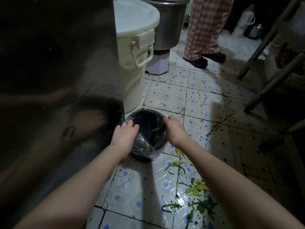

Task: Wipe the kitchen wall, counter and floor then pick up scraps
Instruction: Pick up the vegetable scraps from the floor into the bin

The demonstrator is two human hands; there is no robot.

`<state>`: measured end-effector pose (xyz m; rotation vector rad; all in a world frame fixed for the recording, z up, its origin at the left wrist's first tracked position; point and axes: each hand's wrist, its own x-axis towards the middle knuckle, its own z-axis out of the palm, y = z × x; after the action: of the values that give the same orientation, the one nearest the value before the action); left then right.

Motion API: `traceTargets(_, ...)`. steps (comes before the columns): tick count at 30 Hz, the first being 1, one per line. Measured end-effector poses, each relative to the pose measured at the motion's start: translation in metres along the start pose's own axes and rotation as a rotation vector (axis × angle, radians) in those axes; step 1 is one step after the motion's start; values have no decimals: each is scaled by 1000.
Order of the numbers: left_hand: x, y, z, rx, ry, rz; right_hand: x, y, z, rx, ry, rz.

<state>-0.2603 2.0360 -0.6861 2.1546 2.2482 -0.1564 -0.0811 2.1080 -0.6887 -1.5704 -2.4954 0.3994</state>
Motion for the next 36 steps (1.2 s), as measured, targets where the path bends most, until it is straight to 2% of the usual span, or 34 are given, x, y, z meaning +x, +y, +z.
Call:
traceTargets(10, -9, 3, 0, -2, 28, 5, -6, 3, 12, 86, -20, 1)
traceTargets(18, -7, 43, 12, -44, 98, 92, -53, 63, 23, 25, -39, 127)
traceTargets(25, 0, 96, 31, -101, 142, 245, -113, 113, 38, 8, -65, 272)
traceTargets(30, -5, 128, 57, -129, 112, 366, -154, 139, 58, 14, -91, 363)
traceTargets(36, -13, 146, 98, -56, 14, 462, -188, 159, 91, 45, -153, 439)
